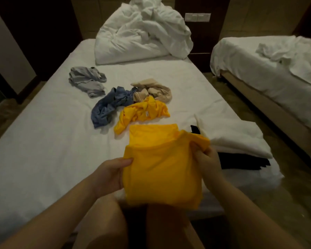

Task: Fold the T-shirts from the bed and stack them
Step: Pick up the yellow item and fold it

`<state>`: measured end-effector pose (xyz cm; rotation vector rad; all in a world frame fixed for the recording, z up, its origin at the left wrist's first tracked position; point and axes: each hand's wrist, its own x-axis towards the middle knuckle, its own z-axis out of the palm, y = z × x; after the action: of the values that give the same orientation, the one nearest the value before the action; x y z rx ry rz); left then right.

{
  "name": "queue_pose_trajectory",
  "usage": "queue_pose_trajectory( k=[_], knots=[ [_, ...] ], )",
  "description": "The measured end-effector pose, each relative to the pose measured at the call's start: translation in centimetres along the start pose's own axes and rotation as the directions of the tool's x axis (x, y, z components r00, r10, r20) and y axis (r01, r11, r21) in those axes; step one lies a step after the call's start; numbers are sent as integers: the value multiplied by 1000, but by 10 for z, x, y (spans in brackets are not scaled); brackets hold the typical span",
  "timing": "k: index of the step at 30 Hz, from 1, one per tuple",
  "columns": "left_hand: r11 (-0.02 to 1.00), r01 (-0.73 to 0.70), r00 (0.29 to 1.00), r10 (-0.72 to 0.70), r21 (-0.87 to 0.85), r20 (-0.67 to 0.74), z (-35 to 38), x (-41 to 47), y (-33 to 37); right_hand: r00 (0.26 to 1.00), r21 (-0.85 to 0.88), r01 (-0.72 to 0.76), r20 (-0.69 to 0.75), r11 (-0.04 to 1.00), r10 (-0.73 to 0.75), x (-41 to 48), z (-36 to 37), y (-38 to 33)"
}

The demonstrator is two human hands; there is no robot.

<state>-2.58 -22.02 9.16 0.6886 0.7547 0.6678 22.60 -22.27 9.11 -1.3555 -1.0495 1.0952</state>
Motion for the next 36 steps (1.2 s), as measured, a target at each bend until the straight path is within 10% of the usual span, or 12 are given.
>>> queue_pose_trajectory(
  k=[4,11,17,25,36],
  knots=[
    [995,-11,994,1,-95,-105,-34,80,34,996,-101,42,-74,994,-49,106,35,10],
    [961,32,900,-147,-274,-411,-94,163,2,935,-291,-354,-75,889,348,222,55,126],
    [963,86,922,-174,-257,-344,-108,165,-13,907,-53,-419,27,906,421,204,41,139],
    [907,134,899,-281,-399,-336,-92,179,-12,922,-177,-386,-68,905,380,180,39,133],
    [939,168,879,-4,301,-478,-86,94,-80,876,-427,-358,153,830,457,83,6,130]
  ],
)
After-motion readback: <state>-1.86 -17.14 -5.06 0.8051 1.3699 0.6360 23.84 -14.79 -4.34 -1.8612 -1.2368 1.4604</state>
